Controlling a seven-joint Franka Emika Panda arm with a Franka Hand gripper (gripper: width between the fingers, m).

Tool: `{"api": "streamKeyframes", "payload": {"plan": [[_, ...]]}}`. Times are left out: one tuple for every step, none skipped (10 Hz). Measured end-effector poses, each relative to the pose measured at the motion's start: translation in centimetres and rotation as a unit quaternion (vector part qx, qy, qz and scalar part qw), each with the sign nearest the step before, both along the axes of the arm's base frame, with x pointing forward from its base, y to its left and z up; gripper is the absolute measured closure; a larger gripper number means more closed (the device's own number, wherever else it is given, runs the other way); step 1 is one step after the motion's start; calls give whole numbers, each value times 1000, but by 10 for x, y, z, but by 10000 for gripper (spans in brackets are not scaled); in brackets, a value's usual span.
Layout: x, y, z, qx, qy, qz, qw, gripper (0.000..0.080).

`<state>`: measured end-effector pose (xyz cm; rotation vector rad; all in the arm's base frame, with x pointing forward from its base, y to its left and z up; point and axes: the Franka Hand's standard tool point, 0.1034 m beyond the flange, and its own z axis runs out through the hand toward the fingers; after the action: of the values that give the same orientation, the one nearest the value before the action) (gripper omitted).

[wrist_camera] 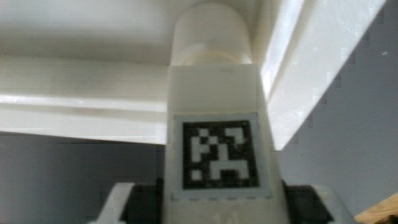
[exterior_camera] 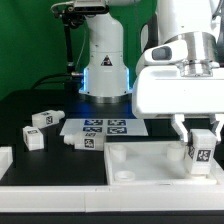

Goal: Assemble one leg

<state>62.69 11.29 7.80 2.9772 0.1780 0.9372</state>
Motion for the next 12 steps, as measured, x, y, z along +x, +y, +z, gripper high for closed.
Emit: {"api": "streamKeyframes", "payload": {"plan": [[1,-1,0,-1,-5,0,1000,512],[1,-2,0,-2,-7,2,1000,512],[1,-2,0,-3,-7,3,1000,512],[1,-2,0,-4,-7,4,1000,511],[0,-2,-1,-4,-2,4,1000,511],[0,-1,-1,-3,14,3,1000,318],[1,0,4,0,27,0,1000,318],[1,3,4,6,53,-7,999,185],[2,9,3,14,101,-18,995,161],[6,12,5,15,135,-19,990,161],[8,10,5,13,172,-21,985,152],[10,3,5,12,191,-25,981,152]]}}
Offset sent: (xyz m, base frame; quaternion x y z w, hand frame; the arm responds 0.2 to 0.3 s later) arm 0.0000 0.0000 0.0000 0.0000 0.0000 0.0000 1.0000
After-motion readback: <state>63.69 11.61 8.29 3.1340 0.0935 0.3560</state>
